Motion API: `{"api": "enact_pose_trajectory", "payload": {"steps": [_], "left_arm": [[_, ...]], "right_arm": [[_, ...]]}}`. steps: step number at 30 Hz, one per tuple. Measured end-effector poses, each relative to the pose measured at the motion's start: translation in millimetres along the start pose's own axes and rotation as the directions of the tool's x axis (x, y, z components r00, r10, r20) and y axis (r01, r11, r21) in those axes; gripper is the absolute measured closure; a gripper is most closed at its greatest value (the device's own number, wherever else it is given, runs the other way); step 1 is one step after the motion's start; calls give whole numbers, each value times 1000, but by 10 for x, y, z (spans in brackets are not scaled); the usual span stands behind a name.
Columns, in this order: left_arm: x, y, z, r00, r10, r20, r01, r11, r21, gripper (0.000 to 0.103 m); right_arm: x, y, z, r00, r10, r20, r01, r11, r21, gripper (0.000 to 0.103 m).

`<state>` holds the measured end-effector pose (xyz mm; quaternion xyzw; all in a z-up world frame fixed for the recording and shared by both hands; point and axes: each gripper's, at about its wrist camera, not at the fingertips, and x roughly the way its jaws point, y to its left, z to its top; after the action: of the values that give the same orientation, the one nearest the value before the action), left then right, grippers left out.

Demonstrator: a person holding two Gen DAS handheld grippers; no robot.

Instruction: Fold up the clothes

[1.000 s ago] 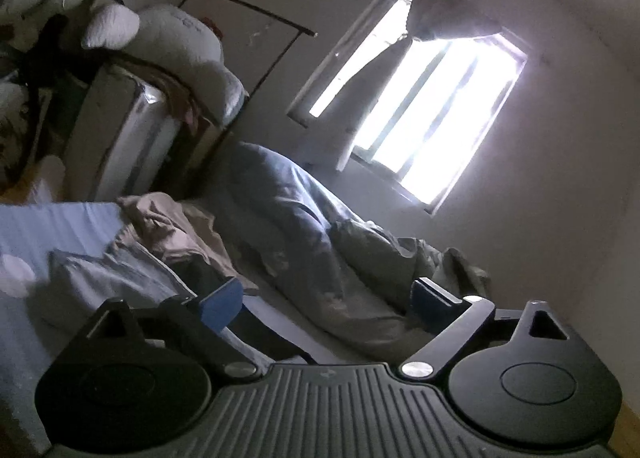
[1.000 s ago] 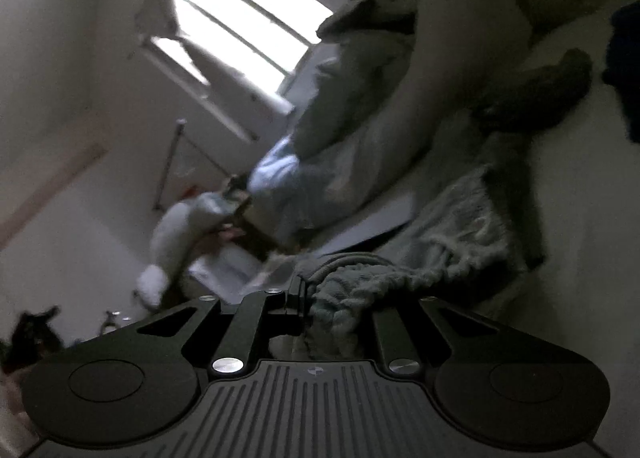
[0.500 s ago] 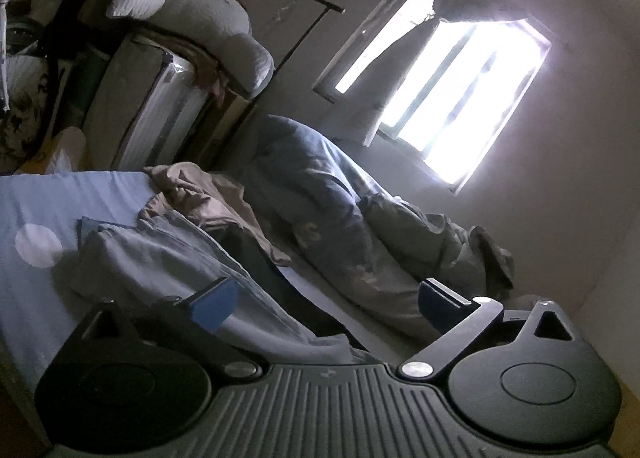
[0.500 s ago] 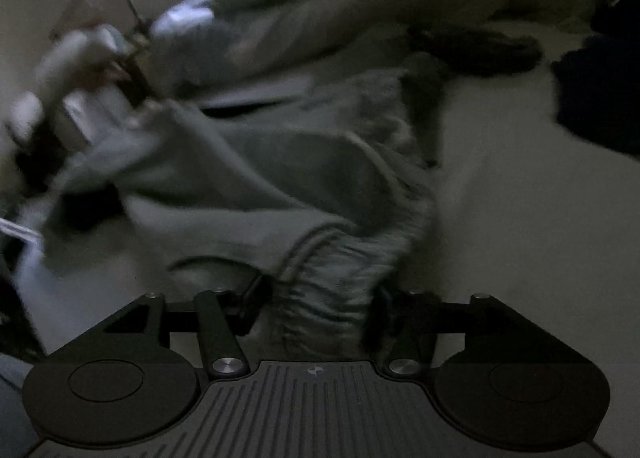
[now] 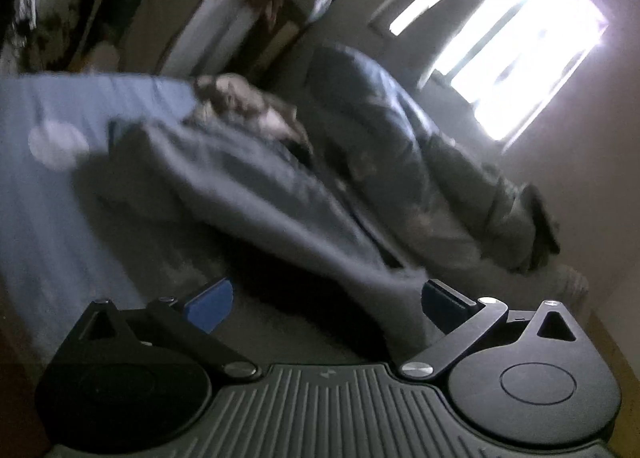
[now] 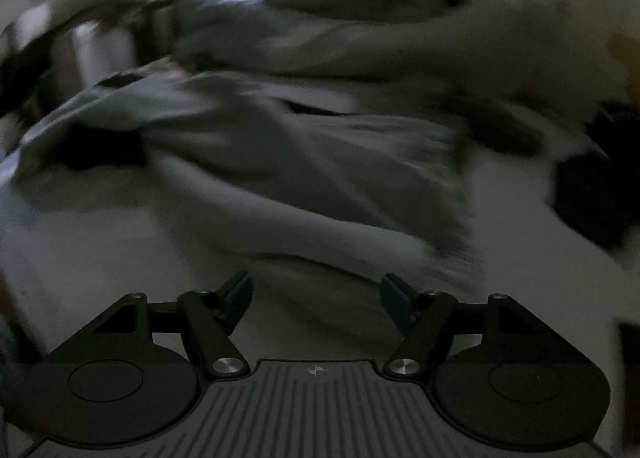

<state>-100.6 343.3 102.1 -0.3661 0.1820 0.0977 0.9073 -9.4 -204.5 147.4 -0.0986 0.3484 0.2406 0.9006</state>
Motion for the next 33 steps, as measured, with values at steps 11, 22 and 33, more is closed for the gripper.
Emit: {"api": "enact_pose_trajectory", "payload": {"steps": [11,22,33], "left_arm": [[740,489,77,1000,22,-7,-23,989,-148,0],[1258,674,254,999,-43,-25,35,968,-248,41],[1186,481,586,998,-44,51,54,976,-211,85]], "right_arm": [[754,1356,627,997,66,40,-48,938,-343,18],[1594,1570,731,1000,-18,-12,11,897,-442,53],[1465,1629,501,998,14,60,22,823,-567,96]]}}
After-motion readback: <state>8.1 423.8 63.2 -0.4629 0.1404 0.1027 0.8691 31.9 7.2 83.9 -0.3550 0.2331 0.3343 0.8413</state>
